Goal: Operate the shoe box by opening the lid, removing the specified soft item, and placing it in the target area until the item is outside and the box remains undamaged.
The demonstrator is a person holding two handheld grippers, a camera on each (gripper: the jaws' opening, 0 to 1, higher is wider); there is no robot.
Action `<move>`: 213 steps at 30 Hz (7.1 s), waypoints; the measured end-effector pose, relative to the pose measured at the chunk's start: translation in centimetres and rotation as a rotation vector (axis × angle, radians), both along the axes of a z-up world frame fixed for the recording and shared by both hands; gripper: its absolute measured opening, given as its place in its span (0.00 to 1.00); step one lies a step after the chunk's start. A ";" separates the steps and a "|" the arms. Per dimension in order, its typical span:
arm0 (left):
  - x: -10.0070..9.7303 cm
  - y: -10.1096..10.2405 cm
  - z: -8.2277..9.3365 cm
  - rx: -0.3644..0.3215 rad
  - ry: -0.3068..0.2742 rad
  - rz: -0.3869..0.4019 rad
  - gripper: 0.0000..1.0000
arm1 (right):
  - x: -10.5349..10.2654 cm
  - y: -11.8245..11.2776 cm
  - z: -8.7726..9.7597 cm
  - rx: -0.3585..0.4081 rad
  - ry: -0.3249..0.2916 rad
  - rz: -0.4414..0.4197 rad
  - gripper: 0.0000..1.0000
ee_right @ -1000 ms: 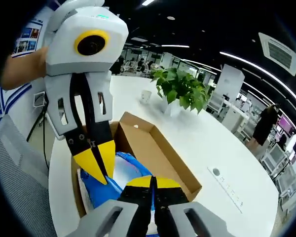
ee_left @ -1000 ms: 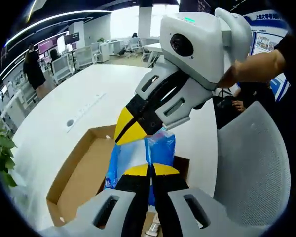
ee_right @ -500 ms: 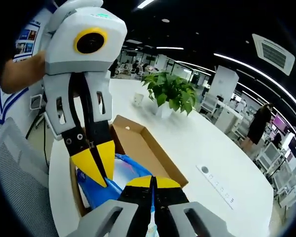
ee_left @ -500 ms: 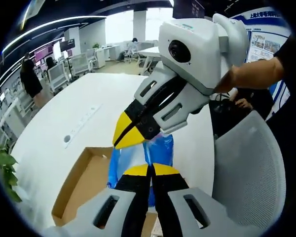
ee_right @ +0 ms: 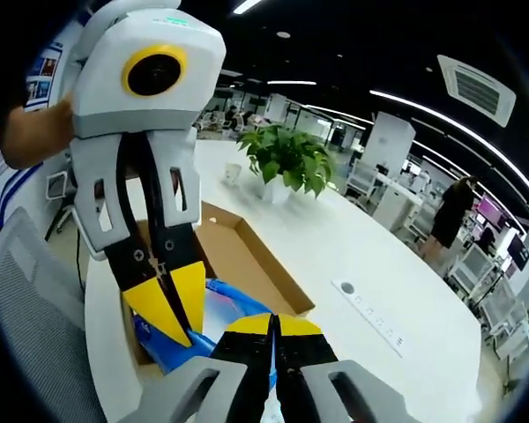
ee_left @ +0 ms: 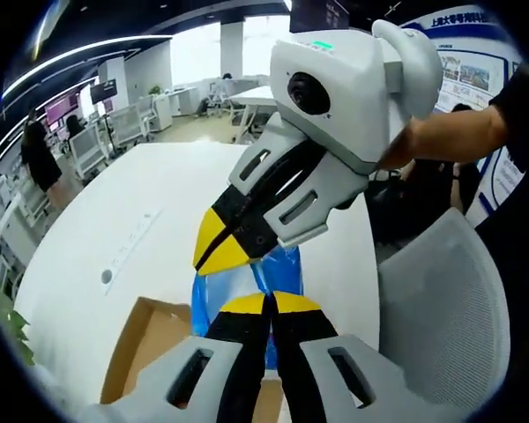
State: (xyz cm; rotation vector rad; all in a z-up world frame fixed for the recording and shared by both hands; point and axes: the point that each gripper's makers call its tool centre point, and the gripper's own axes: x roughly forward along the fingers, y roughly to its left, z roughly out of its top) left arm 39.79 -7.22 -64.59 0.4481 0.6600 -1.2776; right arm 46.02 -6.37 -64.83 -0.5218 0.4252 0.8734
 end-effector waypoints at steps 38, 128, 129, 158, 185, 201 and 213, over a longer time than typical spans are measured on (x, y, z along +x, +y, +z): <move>0.8 -10.8 -3.7 -0.011 0.081 -0.101 0.00 | 0.4 -12.0 -3.8 -0.038 0.063 -0.188 0.00; 3.6 -26.3 -13.7 0.031 0.220 -0.201 0.00 | 3.7 -28.6 -13.3 0.021 0.238 -0.522 0.00; 3.6 -26.3 -13.7 0.030 0.217 -0.201 0.00 | 3.7 -28.7 -13.3 0.019 0.238 -0.523 0.00; 2.9 -27.2 -13.4 0.020 0.210 -0.177 0.02 | 3.0 -29.3 -13.3 0.014 0.253 -0.543 0.00; 3.4 -23.8 -11.3 0.074 0.114 -0.183 0.15 | 1.7 -28.8 -10.7 0.018 0.227 -0.558 0.10; 2.5 -19.5 -7.1 0.051 0.074 -0.124 0.31 | -0.8 -25.9 -8.4 0.005 0.231 -0.541 0.24; 2.5 -14.5 -4.0 0.036 0.029 -0.072 0.47 | -2.6 -22.5 -6.8 -0.018 0.246 -0.478 0.38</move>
